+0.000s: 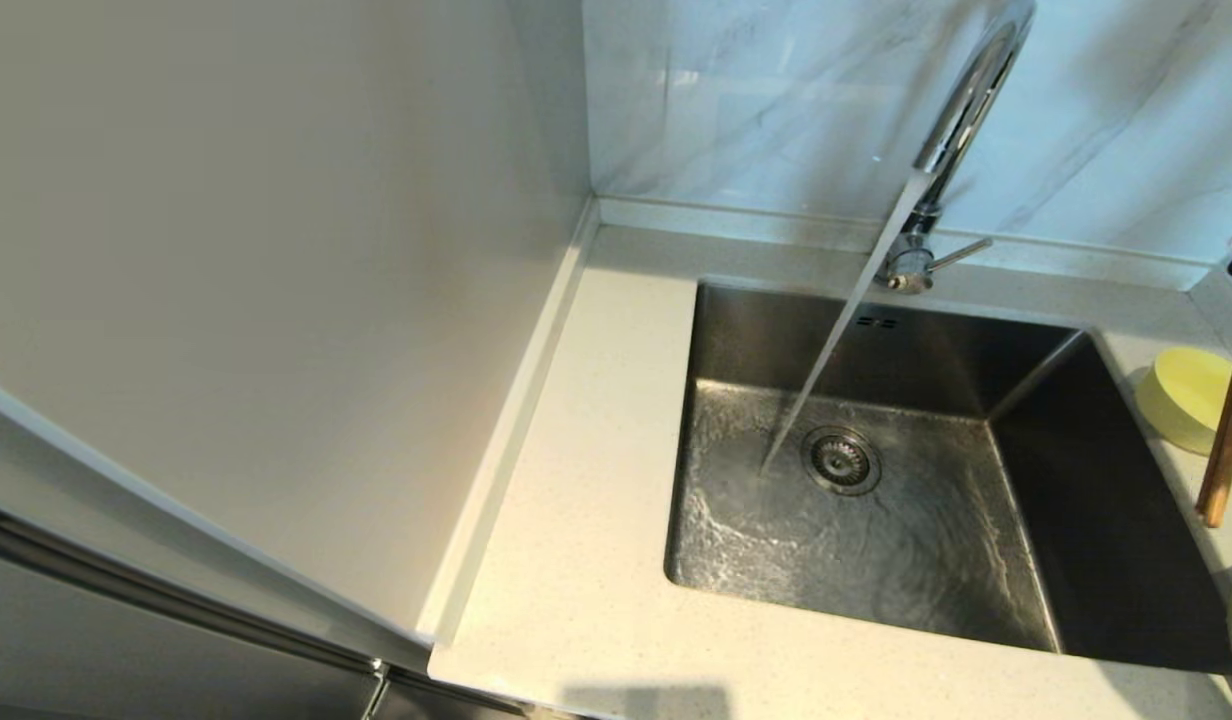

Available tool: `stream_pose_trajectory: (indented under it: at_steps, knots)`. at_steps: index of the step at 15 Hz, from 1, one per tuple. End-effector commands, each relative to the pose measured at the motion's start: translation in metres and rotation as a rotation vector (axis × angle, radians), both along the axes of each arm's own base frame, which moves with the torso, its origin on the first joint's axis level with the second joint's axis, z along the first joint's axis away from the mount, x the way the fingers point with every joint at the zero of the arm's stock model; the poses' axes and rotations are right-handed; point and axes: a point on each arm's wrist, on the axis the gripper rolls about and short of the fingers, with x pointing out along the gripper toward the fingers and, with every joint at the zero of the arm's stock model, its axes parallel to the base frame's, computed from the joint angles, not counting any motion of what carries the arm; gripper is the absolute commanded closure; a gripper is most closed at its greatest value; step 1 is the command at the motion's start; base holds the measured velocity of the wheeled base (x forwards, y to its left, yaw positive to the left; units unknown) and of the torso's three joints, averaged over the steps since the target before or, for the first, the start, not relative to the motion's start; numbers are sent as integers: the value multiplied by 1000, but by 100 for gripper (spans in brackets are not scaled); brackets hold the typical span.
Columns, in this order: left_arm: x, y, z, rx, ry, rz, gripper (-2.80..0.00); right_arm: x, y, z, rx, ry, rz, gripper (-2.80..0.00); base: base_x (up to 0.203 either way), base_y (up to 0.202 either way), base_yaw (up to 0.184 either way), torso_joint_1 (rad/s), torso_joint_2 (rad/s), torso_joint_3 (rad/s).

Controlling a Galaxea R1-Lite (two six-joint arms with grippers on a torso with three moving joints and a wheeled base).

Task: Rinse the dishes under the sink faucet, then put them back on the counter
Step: Place the chopsticks on the table

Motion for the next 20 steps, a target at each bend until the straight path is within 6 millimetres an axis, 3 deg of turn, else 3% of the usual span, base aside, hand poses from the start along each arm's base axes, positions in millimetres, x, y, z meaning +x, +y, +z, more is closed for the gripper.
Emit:
stream_pose_trajectory:
  at_steps: [1, 5, 9, 11, 15, 20]
  knots:
    - [0, 0, 0, 0, 0, 0, 0, -15, -1, 1, -16, -3, 1, 0, 0, 0, 0, 0, 0, 0]
    - [0, 0, 0, 0, 0, 0, 0, -36, -4, -14, -99, 217, 72, 0, 0, 0, 0, 0, 0, 0]
    - [0, 0, 0, 0, 0, 0, 0, -45, -39, -29, -308, 518, -86, 0, 0, 0, 0, 0, 0, 0]
    - [0, 0, 0, 0, 0, 0, 0, -47, -48, -39, -323, 594, -125, 0, 0, 0, 0, 0, 0, 0]
    - [0, 0, 0, 0, 0, 0, 0, -44, -74, -80, -254, 759, -236, 0, 0, 0, 0, 0, 0, 0]
    - [0, 0, 0, 0, 0, 0, 0, -47, -105, -125, -206, 773, -381, 0, 0, 0, 0, 0, 0, 0]
